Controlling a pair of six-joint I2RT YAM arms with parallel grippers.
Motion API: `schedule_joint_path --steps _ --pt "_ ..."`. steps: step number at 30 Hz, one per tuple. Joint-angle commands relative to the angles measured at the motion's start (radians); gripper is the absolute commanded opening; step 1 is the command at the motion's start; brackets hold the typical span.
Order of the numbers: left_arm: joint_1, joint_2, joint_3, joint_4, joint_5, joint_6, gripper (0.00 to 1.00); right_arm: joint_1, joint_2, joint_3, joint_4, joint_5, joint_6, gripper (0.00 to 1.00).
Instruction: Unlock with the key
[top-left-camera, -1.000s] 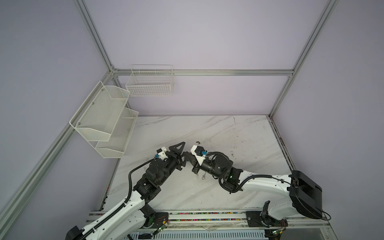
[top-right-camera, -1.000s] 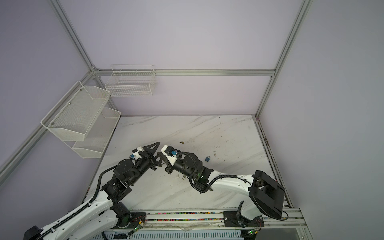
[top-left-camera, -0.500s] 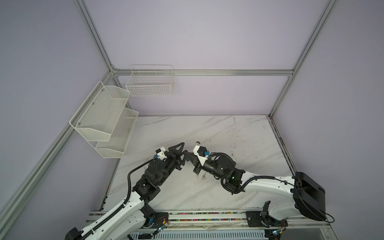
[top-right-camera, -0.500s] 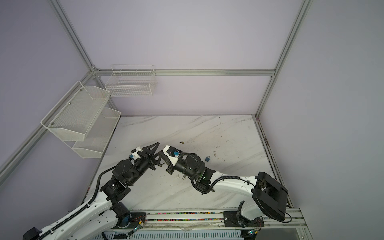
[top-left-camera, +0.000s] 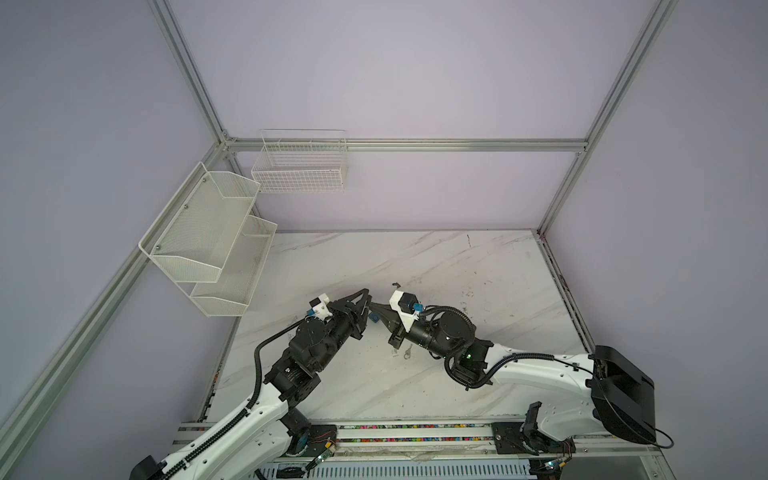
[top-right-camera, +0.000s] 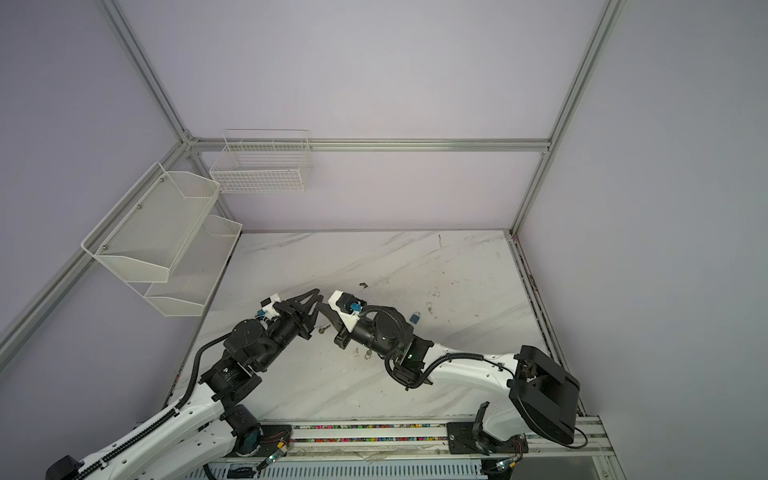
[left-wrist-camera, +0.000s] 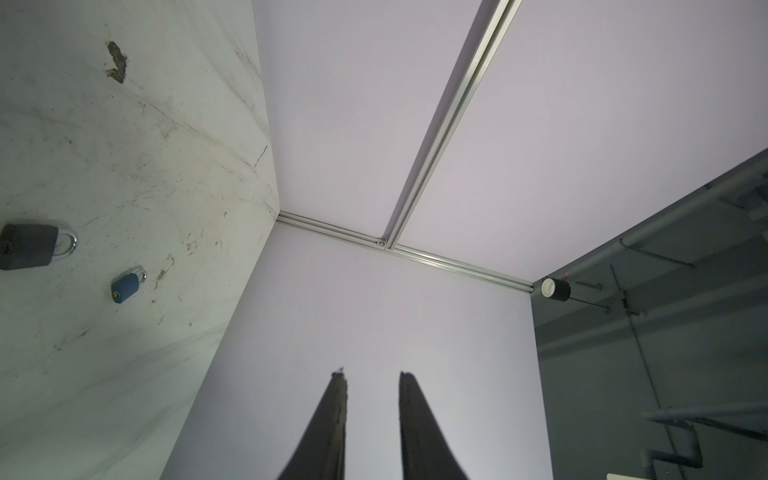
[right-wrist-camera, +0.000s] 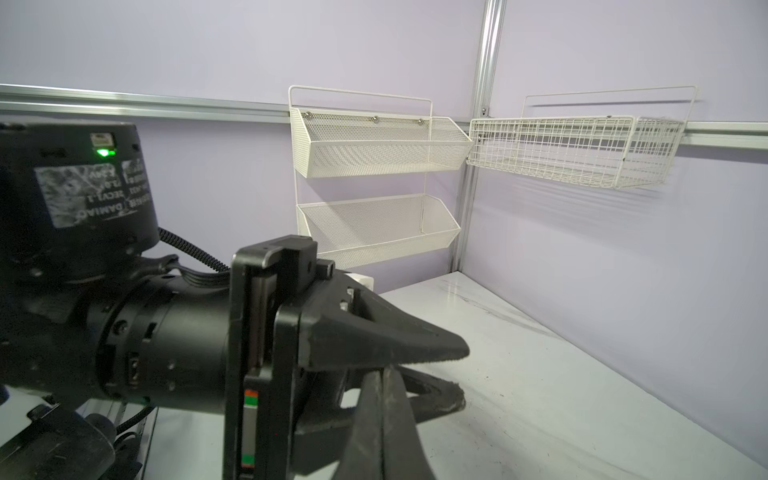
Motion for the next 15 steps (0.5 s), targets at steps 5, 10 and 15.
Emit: schedule_joint_path --steps 5,10,15 --pt "0.005 -0.014 -0.025 0.071 0.006 0.018 0.14 0.004 -0.010 -0.004 0.013 -0.012 -0.029 0.00" --pt "0.006 -0.013 -0.021 0.068 0.005 0.027 0.06 0.004 -0.014 -0.006 0.020 -0.007 -0.032 0.00" --pt "0.006 -0.012 -0.016 0.065 0.005 0.040 0.00 0.004 -0.020 -0.001 0.010 0.003 -0.033 0.00"
